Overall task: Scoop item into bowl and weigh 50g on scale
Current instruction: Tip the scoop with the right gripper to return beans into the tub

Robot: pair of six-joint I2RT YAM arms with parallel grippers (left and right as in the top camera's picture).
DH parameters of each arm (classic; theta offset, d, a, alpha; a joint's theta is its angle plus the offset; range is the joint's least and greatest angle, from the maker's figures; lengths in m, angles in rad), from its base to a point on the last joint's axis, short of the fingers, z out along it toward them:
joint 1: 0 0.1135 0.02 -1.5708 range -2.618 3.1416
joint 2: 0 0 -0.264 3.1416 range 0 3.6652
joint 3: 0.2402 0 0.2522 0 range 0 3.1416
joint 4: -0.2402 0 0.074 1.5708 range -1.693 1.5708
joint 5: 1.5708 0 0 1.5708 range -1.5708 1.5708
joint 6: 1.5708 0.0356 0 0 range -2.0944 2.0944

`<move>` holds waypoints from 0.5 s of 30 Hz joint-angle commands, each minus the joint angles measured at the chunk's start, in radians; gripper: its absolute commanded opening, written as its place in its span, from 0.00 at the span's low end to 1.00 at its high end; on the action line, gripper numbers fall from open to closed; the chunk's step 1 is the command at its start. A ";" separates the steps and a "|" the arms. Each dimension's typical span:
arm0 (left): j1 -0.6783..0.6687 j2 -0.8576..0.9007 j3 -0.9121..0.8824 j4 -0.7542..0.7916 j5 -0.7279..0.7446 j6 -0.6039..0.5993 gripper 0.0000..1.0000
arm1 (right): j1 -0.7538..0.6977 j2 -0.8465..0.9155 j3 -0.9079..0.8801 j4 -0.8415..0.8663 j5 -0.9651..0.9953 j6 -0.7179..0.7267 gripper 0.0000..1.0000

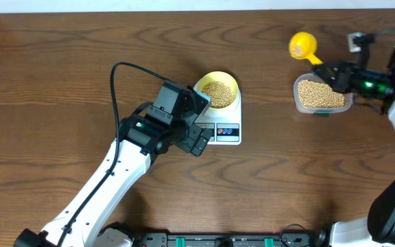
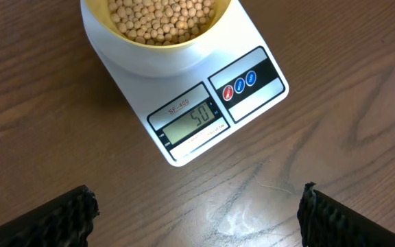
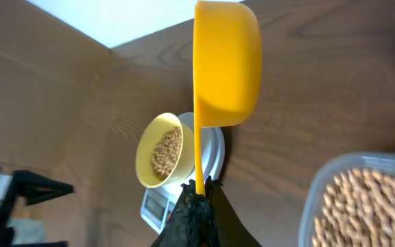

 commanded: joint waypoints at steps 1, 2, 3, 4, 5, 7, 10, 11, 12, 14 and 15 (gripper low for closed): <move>0.000 0.002 -0.013 0.000 -0.010 -0.006 0.96 | -0.031 -0.027 -0.004 -0.039 -0.095 0.001 0.01; 0.000 0.002 -0.013 0.000 -0.010 -0.006 0.96 | -0.032 -0.027 -0.004 -0.049 -0.095 0.001 0.01; 0.000 0.002 -0.013 0.000 -0.010 -0.006 0.96 | -0.031 -0.027 -0.004 -0.058 -0.095 0.001 0.01; 0.000 0.002 -0.013 0.000 -0.010 -0.006 0.96 | -0.031 -0.027 -0.004 -0.066 -0.095 0.001 0.01; 0.000 0.002 -0.013 0.000 -0.010 -0.006 0.96 | -0.031 -0.027 -0.004 -0.074 -0.095 0.002 0.01; 0.000 0.002 -0.013 0.000 -0.010 -0.006 0.96 | -0.032 -0.027 -0.004 -0.097 -0.094 0.003 0.01; 0.000 0.002 -0.013 0.000 -0.010 -0.006 0.96 | -0.032 -0.027 -0.004 -0.098 -0.094 0.099 0.01; 0.000 0.002 -0.013 0.000 -0.010 -0.006 0.96 | -0.032 -0.027 -0.004 -0.100 -0.094 0.122 0.01; 0.000 0.002 -0.013 0.000 -0.010 -0.006 0.96 | -0.032 -0.027 -0.004 -0.105 -0.094 0.146 0.01; 0.000 0.002 -0.013 0.000 -0.010 -0.006 0.96 | -0.032 -0.027 -0.004 -0.114 -0.094 0.158 0.01; 0.000 0.002 -0.013 0.000 -0.010 -0.006 0.96 | -0.032 -0.027 -0.004 -0.122 -0.093 0.157 0.01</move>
